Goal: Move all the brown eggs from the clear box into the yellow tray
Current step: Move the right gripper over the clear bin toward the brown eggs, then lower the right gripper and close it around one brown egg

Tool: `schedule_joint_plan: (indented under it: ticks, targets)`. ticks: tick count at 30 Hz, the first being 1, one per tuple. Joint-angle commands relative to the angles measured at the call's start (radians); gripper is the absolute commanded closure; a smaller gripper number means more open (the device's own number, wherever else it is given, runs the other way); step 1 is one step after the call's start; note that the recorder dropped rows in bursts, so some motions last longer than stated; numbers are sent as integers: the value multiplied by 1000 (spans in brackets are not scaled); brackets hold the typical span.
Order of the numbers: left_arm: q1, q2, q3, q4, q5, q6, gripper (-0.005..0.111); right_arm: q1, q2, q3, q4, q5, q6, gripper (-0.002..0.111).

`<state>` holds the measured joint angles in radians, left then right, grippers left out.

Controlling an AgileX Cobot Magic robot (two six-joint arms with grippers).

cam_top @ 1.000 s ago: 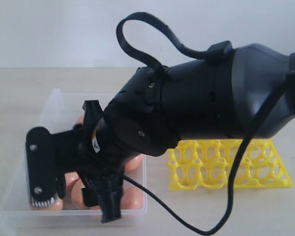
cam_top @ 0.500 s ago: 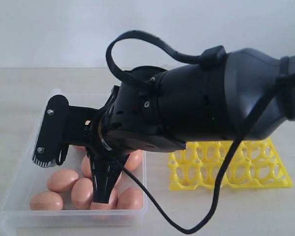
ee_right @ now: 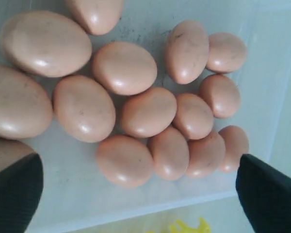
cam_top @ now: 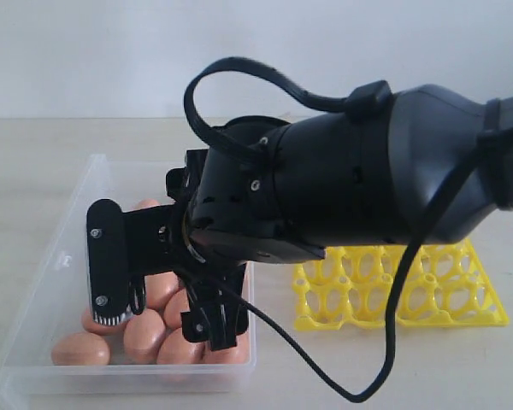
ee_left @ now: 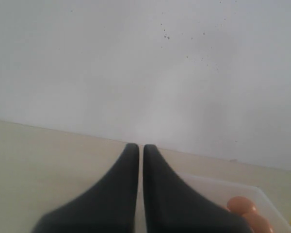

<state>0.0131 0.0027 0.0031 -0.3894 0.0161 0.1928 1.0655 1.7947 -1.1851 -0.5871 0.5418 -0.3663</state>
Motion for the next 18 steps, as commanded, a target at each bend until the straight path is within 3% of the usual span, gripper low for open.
schedule_joint_plan:
  ticks: [1, 5, 9, 12, 13, 18]
  targets:
    - [3, -3, -3, -11, -16, -7, 103, 5, 17, -1, 39, -141, 18, 43]
    - [3, -3, -3, -11, -16, -7, 103, 24, 17, -1, 84, -121, 26, 110]
    - [3, -3, -3, -11, -16, -7, 103, 24, 17, -1, 118, -24, 35, 92]
    - [3, -3, -3, -11, -16, -7, 103, 22, 17, -1, 201, 80, -91, 74]
    - [3, -3, -3, -11, -16, -7, 103, 22, 21, -1, 261, 124, -181, 64]
    - [3, -3, -3, -11, -16, -7, 103, 22, 78, -3, 314, 131, -280, 61]
